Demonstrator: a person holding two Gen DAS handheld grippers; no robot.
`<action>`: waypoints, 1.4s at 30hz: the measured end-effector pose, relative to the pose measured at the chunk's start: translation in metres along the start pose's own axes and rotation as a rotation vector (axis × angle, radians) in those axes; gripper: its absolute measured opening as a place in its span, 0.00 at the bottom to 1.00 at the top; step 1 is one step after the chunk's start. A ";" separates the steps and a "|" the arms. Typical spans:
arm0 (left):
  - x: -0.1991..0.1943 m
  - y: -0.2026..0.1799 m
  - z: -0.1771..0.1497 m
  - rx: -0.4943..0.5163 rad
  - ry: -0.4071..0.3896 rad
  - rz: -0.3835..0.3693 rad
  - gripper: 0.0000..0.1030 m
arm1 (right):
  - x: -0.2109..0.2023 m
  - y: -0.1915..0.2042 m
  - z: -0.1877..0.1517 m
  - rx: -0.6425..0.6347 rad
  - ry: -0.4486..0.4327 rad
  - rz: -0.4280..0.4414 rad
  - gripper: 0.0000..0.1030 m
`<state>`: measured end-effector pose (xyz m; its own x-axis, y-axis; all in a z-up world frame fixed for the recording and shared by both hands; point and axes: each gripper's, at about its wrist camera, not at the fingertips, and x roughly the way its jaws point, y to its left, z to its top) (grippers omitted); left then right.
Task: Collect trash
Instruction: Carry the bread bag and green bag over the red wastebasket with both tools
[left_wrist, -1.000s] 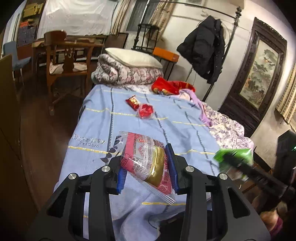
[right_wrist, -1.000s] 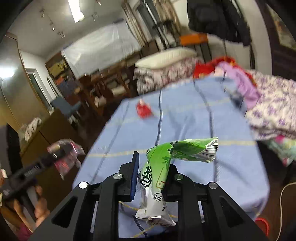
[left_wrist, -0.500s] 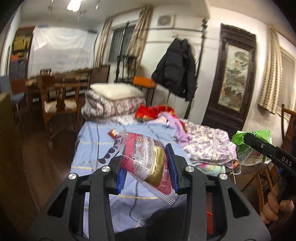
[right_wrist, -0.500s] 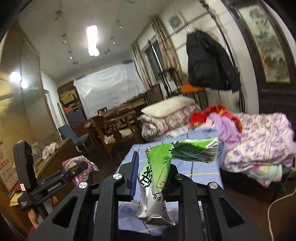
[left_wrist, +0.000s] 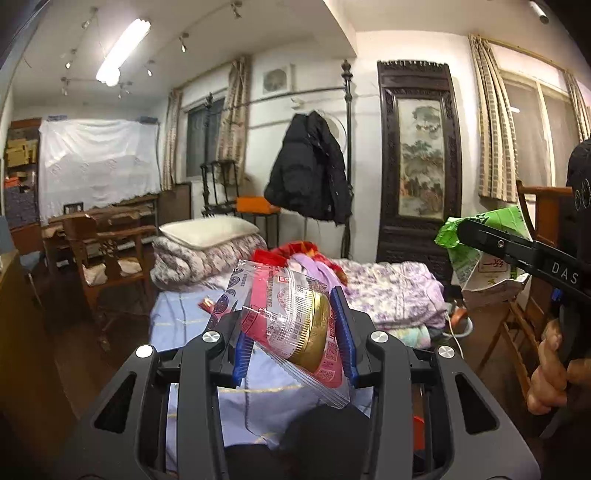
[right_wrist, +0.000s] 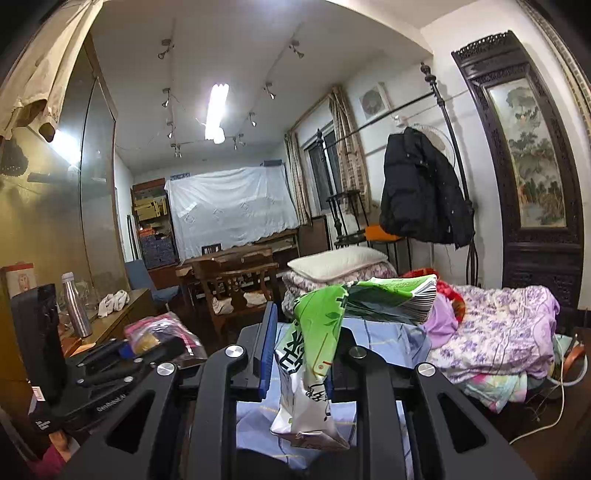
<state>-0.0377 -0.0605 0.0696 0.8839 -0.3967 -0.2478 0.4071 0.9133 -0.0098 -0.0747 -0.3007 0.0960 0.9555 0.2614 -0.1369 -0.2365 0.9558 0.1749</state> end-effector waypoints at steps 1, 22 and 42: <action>0.005 -0.002 -0.002 -0.001 0.012 -0.003 0.38 | 0.004 -0.001 -0.003 0.000 0.015 -0.007 0.21; 0.147 -0.049 -0.081 0.061 0.352 -0.103 0.38 | 0.070 -0.104 -0.084 0.201 0.287 -0.167 0.21; 0.237 -0.122 -0.138 0.182 0.563 -0.197 0.38 | 0.094 -0.250 -0.214 0.526 0.547 -0.297 0.23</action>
<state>0.0901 -0.2531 -0.1219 0.5513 -0.4013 -0.7315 0.6269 0.7777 0.0458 0.0365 -0.4859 -0.1697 0.7118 0.1653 -0.6826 0.2573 0.8430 0.4724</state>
